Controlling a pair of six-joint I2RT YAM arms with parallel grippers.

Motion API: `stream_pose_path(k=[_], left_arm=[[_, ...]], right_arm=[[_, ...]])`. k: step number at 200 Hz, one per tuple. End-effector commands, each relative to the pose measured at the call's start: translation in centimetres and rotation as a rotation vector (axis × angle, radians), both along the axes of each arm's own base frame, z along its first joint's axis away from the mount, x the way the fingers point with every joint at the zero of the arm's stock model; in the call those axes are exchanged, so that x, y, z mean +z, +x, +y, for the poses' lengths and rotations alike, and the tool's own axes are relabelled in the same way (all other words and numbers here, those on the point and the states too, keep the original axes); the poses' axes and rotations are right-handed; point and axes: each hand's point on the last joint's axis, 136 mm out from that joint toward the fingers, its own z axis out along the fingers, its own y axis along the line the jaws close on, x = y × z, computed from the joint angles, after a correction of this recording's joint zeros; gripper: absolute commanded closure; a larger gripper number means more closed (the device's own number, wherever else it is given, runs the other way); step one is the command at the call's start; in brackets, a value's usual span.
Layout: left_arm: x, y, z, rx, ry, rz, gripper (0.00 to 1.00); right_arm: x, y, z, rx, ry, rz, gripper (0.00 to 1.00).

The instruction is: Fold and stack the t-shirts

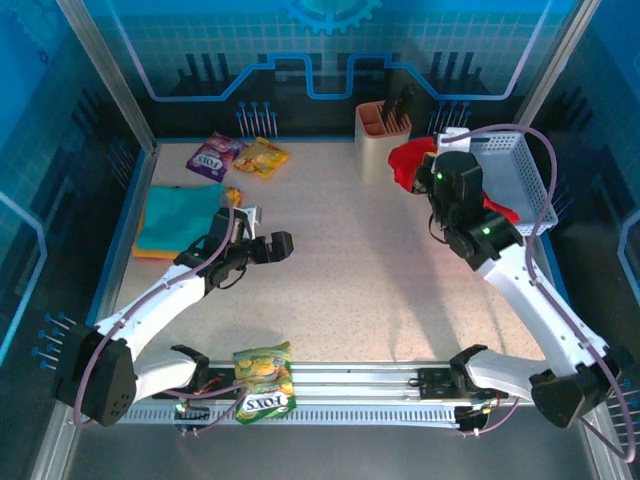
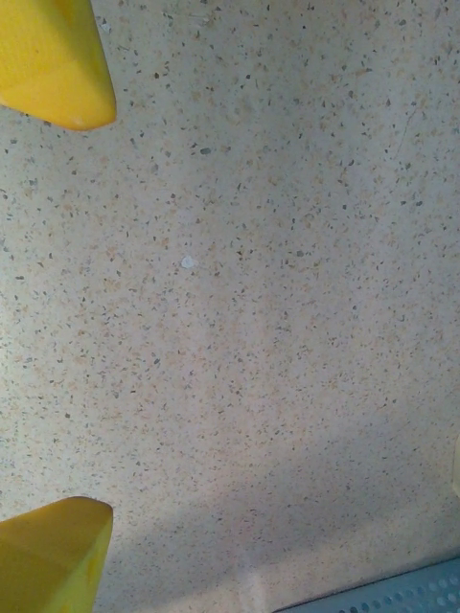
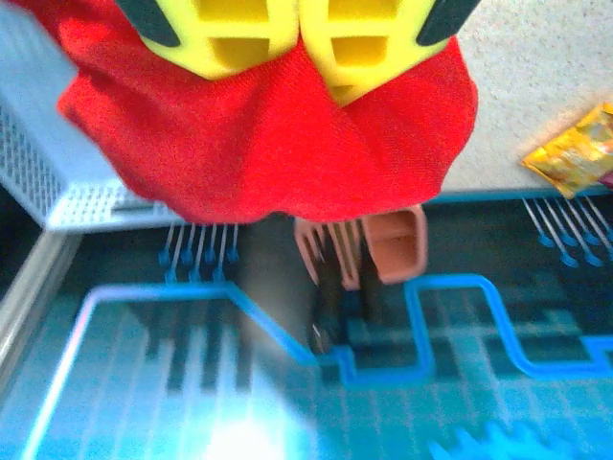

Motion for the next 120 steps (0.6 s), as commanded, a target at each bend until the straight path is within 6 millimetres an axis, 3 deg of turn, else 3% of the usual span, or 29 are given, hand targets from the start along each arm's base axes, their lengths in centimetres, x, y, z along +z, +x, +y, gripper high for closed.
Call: stream_pose_path(k=[1, 35, 58, 89, 120], left_arm=[[0.8, 0.2, -0.9, -0.031, -0.033, -0.023, 0.01], [0.9, 0.3, -0.9, -0.032, -0.039, -0.020, 0.01], [0.9, 0.3, -0.9, -0.030, -0.035, -0.018, 0.01], [0.9, 0.0, -0.7, -0.021, -0.043, 0.000, 0.01], [1.4, -0.5, -0.1, -0.009, -0.038, 0.000, 0.01]], right_arm=[[5.8, -1.6, 1.1, 0.026, -0.074, -0.153, 1.00], [9.3, -3.0, 4.3, 0.077, -0.153, -0.254, 1.00], [9.5, -2.8, 6.0, 0.116, -0.138, -0.258, 1.00], [4.9, -1.7, 10.0, 0.187, -0.106, -0.144, 1.00], [-2.7, -0.6, 13.7, 0.210, -0.021, 0.066, 0.96]])
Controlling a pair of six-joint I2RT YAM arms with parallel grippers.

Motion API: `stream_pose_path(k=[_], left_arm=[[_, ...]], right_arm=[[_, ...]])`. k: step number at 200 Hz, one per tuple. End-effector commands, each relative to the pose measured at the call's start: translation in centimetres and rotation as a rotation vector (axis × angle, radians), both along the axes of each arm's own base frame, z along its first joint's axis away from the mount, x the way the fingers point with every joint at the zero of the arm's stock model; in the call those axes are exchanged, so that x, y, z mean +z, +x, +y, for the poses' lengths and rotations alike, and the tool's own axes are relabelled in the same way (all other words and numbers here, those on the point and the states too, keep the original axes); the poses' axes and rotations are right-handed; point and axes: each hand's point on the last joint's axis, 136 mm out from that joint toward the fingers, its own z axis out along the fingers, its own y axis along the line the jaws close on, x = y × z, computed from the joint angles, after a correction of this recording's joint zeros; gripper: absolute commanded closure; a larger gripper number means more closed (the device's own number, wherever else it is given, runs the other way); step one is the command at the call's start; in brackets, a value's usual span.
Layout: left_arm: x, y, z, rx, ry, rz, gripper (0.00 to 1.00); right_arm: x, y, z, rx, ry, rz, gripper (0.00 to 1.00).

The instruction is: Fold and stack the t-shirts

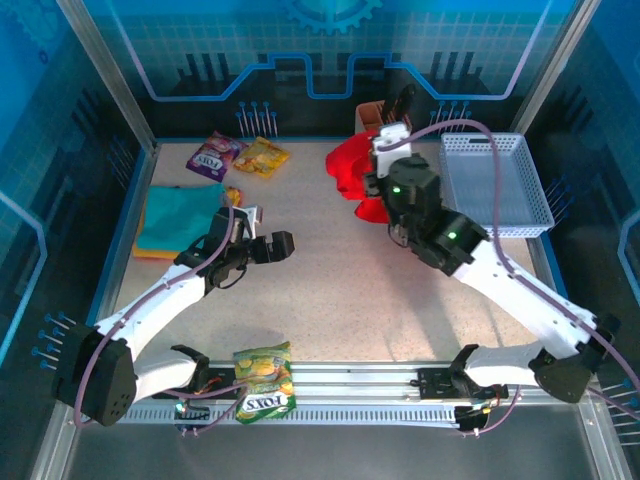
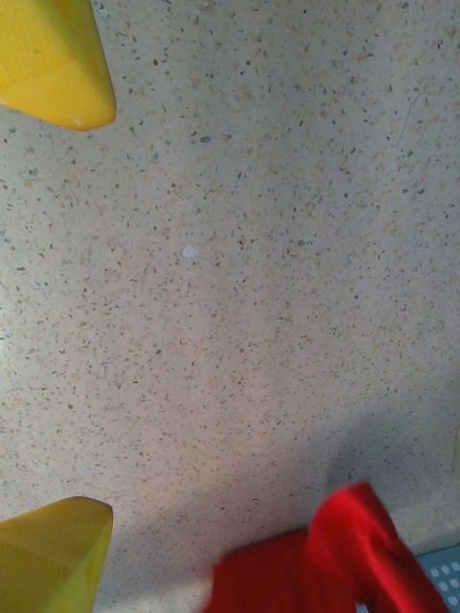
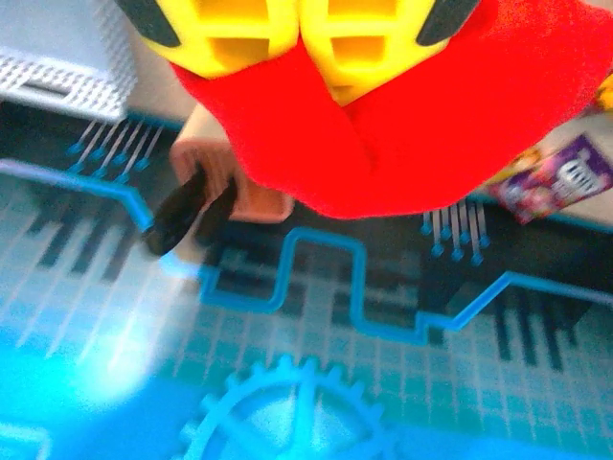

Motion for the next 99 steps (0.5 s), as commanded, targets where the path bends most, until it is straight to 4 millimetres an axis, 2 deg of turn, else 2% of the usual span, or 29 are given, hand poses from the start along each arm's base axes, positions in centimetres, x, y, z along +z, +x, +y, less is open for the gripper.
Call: stream_pose_path(k=[1, 14, 21, 30, 35, 45, 54, 67, 99], left_arm=[[1.2, -0.4, 0.1, 0.000, -0.023, -0.002, 0.01], [1.4, -0.6, 0.5, 0.005, -0.013, -0.003, 0.01], [1.2, -0.8, 0.6, 0.006, -0.005, 0.003, 0.01], [1.0, -0.9, 0.8, 0.010, 0.004, 0.009, 0.01], [0.9, -1.0, 0.9, 0.011, 0.008, 0.014, 0.01], [0.5, -1.2, 1.0, 0.009, 0.013, 0.027, 0.01], [-0.1, -1.4, 1.0, 0.007, 0.015, 0.043, 0.01], [-1.1, -1.5, 0.9, 0.004, 0.019, 0.077, 0.01], [-3.4, -1.7, 0.4, -0.001, 0.012, 0.156, 0.01]], right_arm=[[-4.7, 0.5, 2.5, -0.006, 0.097, 0.148, 0.96], [-8.0, 0.5, 4.3, 0.024, 0.130, 0.260, 0.87], [-9.8, 0.3, 5.6, 0.062, 0.139, 0.319, 0.72], [-11.5, 0.2, 6.8, 0.102, 0.144, 0.379, 0.46], [-12.3, 0.2, 7.1, 0.103, 0.143, 0.407, 0.35], [-13.8, 0.3, 7.0, 0.090, 0.135, 0.461, 0.20], [-14.7, 0.5, 6.1, 0.053, 0.124, 0.499, 0.09], [-16.3, 0.8, 4.6, 0.018, 0.115, 0.570, 0.00], [-20.0, 0.4, -0.4, -0.082, 0.189, 0.721, 0.00]])
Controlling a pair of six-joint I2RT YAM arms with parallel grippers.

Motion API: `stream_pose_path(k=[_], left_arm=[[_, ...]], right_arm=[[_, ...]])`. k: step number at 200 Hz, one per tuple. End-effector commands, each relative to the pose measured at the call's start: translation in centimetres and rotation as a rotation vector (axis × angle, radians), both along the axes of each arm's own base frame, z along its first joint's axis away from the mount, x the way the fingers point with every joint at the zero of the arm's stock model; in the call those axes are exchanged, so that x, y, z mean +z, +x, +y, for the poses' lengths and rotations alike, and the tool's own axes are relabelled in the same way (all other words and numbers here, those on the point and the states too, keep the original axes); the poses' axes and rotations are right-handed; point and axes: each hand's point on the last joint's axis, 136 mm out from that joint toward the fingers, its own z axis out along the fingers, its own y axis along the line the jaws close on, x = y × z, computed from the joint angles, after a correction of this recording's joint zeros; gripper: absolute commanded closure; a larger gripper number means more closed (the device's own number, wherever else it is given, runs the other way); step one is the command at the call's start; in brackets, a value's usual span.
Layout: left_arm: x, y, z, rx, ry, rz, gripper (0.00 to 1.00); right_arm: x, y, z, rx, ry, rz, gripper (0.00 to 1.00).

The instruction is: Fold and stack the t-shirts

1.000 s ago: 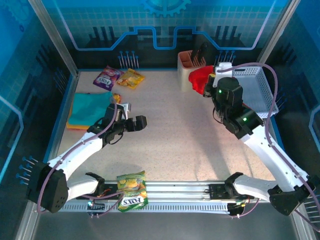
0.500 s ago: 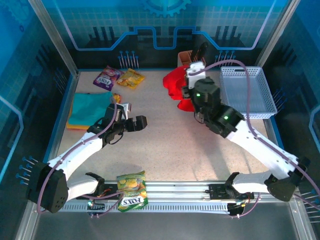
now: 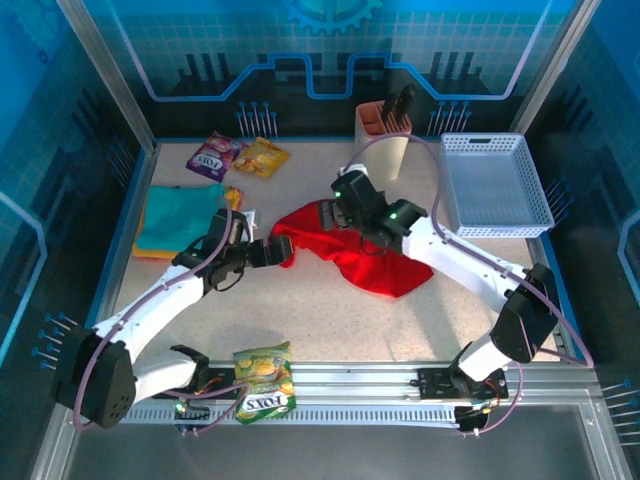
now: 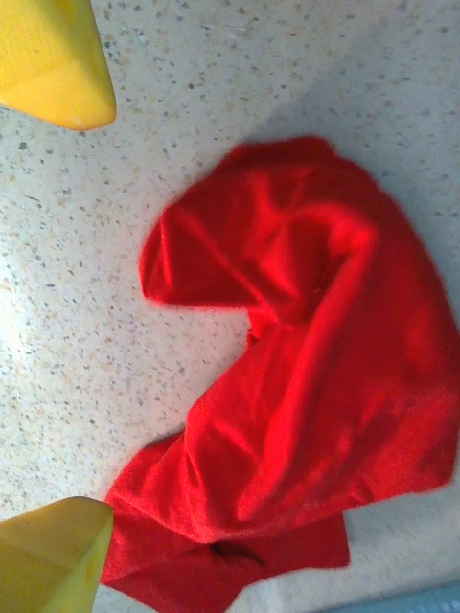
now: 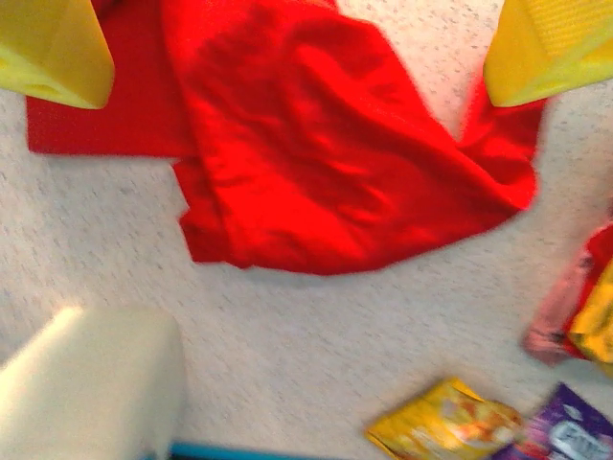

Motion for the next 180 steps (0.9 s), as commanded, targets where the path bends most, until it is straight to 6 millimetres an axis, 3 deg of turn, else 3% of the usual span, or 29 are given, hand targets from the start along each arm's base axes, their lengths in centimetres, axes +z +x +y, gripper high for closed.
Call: stream_pose_path(k=[1, 48, 76, 99, 104, 126, 180], left_arm=[[-2.2, -0.8, -0.3, -0.008, -0.012, 0.092, 0.01], [-3.4, -0.5, -1.3, -0.013, -0.035, 0.129, 0.01], [-5.4, -0.9, -1.2, 0.007, -0.028, 0.208, 0.01], [-6.7, -1.0, -0.8, 0.039, -0.015, 0.240, 0.01], [-6.9, -1.0, -0.7, 0.048, -0.008, 0.243, 0.01], [-6.8, -0.7, -0.3, 0.064, 0.011, 0.233, 0.01], [-5.4, 0.5, 0.5, 0.072, 0.043, 0.198, 0.01]], right_arm=[[-2.1, -1.1, -4.0, -0.112, 0.073, 0.137, 0.00], [-6.8, -3.2, -14.2, -0.379, 0.206, 0.185, 0.03], [-9.2, -4.1, -16.6, -0.434, 0.192, 0.251, 0.05], [-11.3, -4.9, -16.5, -0.449, 0.189, 0.331, 0.10], [-12.7, -5.7, -16.5, -0.454, 0.183, 0.365, 0.12], [-14.8, -7.3, -15.8, -0.438, 0.203, 0.426, 0.19], [-17.0, -9.7, -9.8, -0.164, 0.187, 0.432, 0.27]])
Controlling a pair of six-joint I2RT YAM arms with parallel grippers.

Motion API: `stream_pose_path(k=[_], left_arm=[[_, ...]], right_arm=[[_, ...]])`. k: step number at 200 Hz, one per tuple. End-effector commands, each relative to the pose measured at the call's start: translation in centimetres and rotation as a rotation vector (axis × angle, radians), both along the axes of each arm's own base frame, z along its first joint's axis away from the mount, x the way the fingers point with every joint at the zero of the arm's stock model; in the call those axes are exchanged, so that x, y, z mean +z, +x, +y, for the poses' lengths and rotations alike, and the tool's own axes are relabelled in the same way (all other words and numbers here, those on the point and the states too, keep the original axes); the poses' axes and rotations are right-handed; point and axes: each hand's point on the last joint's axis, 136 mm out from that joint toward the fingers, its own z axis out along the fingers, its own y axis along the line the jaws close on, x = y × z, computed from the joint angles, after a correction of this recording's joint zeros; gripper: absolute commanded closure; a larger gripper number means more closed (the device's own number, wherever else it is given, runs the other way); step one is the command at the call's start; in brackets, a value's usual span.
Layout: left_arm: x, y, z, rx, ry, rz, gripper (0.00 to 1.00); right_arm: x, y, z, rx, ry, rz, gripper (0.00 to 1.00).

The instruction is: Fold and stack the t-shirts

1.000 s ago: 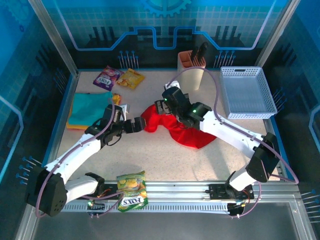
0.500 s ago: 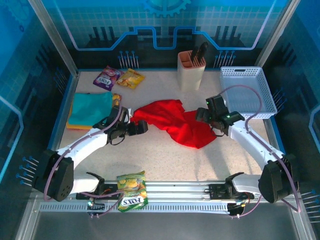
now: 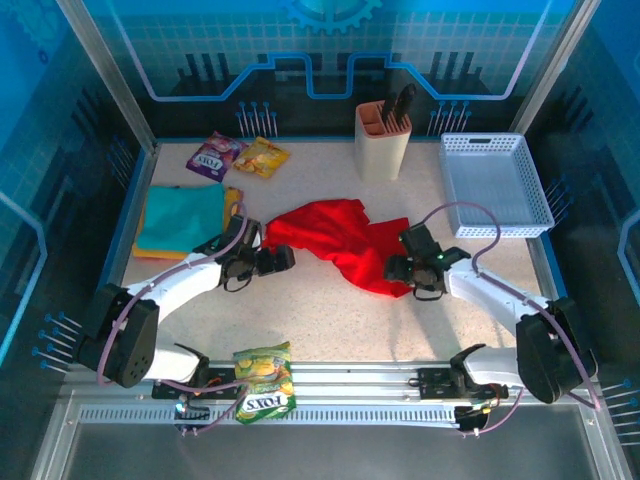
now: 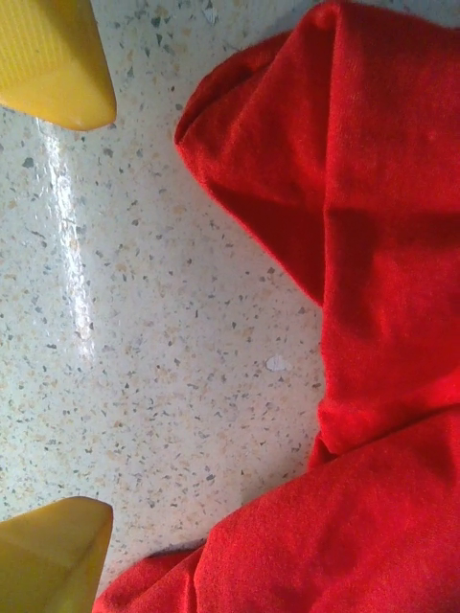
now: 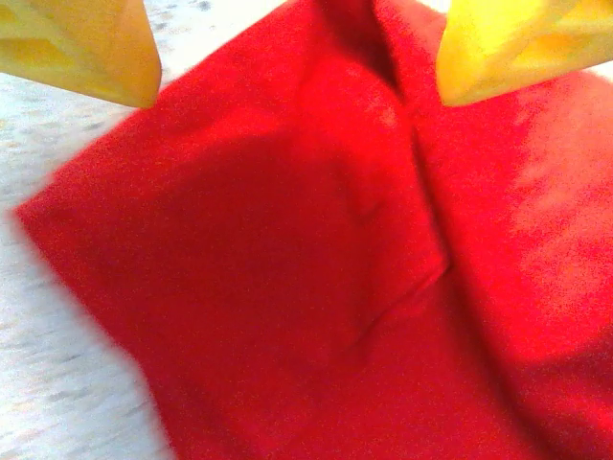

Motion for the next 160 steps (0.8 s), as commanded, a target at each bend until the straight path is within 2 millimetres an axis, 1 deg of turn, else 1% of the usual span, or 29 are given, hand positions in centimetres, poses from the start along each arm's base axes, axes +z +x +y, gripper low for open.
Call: stream_pose_path(k=[1, 8, 23, 36, 53, 61, 69, 82, 91, 99, 117, 133, 141, 155, 160], left_arm=[[1.2, 0.9, 0.4, 0.012, 0.015, -0.018, 0.01], [1.4, 1.0, 0.4, 0.008, 0.013, -0.020, 0.01], [2.0, 1.3, 0.6, 0.005, 0.022, -0.031, 0.01], [2.4, 1.4, 1.0, 0.010, 0.026, -0.040, 0.01], [3.0, 1.6, 1.5, 0.023, 0.022, -0.057, 0.01], [3.2, 1.7, 1.7, 0.029, 0.017, -0.061, 0.01], [3.3, 1.8, 1.9, 0.033, 0.013, -0.061, 0.01], [3.4, 1.8, 2.1, 0.036, 0.015, -0.063, 0.01], [3.4, 1.7, 2.2, 0.037, 0.021, -0.068, 0.01], [3.2, 1.8, 2.4, 0.041, 0.026, -0.072, 0.01], [2.8, 1.8, 2.5, 0.045, 0.025, -0.060, 0.01], [3.0, 1.8, 2.2, 0.035, 0.010, -0.053, 0.01], [3.0, 1.8, 2.1, 0.033, 0.005, -0.059, 0.01], [2.8, 1.9, 2.2, 0.037, 0.012, -0.071, 0.01], [2.6, 2.0, 2.3, 0.039, 0.014, -0.072, 0.01]], right_arm=[[-0.2, 0.2, 2.7, 0.094, 0.070, -0.026, 0.27], [-0.6, 0.1, 3.2, 0.117, 0.068, -0.020, 0.29], [-1.4, -0.1, 4.7, 0.183, 0.069, -0.012, 0.39], [-1.8, -0.4, 5.8, 0.229, 0.065, -0.016, 0.45], [-2.4, -0.4, 6.4, 0.250, 0.042, -0.009, 0.52], [-2.6, -0.4, 6.4, 0.251, 0.033, -0.002, 0.59], [-2.6, -0.3, 6.4, 0.249, 0.029, 0.002, 0.68], [-2.1, -0.1, 6.2, 0.242, 0.020, -0.012, 0.81], [-1.4, 0.2, 5.9, 0.232, 0.004, -0.031, 0.93], [-0.7, 0.4, 5.5, 0.223, -0.017, -0.049, 1.00], [1.3, 1.1, 4.9, 0.216, -0.039, -0.100, 1.00], [4.1, 1.9, 4.8, 0.208, -0.022, -0.159, 1.00], [5.8, 2.5, 4.8, 0.204, -0.009, -0.197, 1.00], [8.3, 3.3, 4.6, 0.192, 0.008, -0.253, 1.00], [8.7, 3.5, 4.3, 0.187, 0.010, -0.263, 1.00]])
